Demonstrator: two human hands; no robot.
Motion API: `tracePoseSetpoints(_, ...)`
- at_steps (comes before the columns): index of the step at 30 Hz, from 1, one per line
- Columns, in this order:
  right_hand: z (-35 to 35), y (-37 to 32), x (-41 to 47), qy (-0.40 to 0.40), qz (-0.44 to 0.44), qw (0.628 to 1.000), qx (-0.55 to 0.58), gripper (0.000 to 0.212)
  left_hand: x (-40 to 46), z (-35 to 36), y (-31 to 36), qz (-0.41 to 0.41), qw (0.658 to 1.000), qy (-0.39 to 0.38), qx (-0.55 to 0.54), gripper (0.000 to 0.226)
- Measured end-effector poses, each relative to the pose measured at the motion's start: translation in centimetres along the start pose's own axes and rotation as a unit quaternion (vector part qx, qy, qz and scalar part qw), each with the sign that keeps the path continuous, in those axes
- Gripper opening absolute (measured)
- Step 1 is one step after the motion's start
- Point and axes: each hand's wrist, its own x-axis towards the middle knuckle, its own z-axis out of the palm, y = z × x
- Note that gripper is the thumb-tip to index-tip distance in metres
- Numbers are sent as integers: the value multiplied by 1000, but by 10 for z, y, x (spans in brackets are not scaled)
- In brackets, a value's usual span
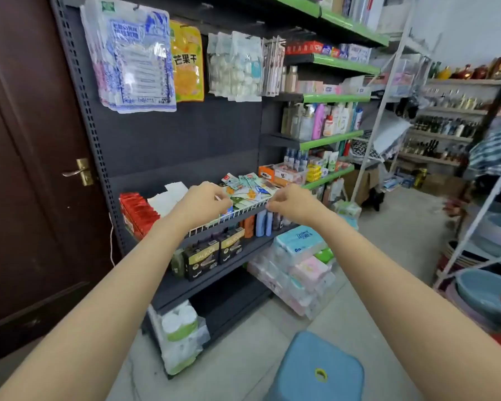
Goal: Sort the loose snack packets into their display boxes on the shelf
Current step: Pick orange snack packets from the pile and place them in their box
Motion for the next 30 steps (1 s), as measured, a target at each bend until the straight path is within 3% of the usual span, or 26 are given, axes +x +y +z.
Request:
tracePoseSetpoints(7, 15, 40, 110, -27, 1, 999, 17, 21, 107, 26, -32, -23, 998, -3, -53, 19)
tracePoseSetpoints(12, 15, 66, 198, -29, -11, 999, 16, 32, 182, 37, -45, -55, 995, 6, -86, 13)
tracePoseSetpoints(22, 45, 90, 342, -37, -37, 997, 54, 32, 293, 57, -99, -88, 989, 7, -120, 16)
tracePoseSetpoints(30, 77, 98, 468, -42, -13, 998, 49, 23, 415, 63, -167, -88, 989, -58, -105, 24)
